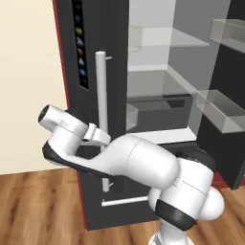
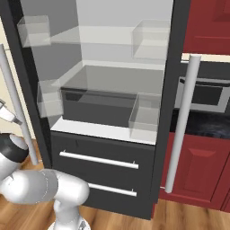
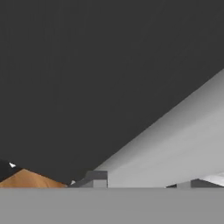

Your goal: Place one of the steaks on the plate and the other in the bowl. Then place the bowl in the fridge.

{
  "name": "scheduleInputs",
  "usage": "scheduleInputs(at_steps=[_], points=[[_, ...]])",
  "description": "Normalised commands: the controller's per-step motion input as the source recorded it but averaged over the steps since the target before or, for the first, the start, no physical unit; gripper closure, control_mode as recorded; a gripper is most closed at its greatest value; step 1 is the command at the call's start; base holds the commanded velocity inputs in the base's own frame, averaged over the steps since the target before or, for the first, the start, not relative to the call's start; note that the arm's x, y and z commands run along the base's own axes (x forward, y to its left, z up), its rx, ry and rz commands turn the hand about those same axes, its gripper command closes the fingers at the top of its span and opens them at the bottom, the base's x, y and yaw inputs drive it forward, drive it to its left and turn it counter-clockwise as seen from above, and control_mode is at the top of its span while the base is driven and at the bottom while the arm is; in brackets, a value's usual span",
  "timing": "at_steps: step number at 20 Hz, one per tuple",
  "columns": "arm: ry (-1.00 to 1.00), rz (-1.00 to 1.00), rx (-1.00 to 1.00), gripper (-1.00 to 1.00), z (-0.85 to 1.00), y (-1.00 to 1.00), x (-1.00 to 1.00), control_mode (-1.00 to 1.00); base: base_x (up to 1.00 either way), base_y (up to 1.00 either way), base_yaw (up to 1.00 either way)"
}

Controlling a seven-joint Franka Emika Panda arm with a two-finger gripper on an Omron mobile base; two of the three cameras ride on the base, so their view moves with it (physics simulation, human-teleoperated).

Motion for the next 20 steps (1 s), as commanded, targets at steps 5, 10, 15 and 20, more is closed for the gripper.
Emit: scheduleInputs(at_steps=[5, 10, 15, 20], points=[[0.0, 0.0, 0.0, -1.0, -0.19, 0.1, -0.52, -1.0, 0.0, 0.0, 0.0], [-0.03, 0.0, 0.0, -1.0, -0.04, 0.01, -0.14, -1.0, 0.0, 0.0, 0.0], [-0.07, 0.0, 0.0, -1.0, -0.01, 0.0, -0.11, -1.0, 0.0, 0.0, 0.0], [0.0, 0.0, 0.0, -1.0, -0.08, -0.14, -0.47, -1.0, 0.0, 0.0, 0.0]])
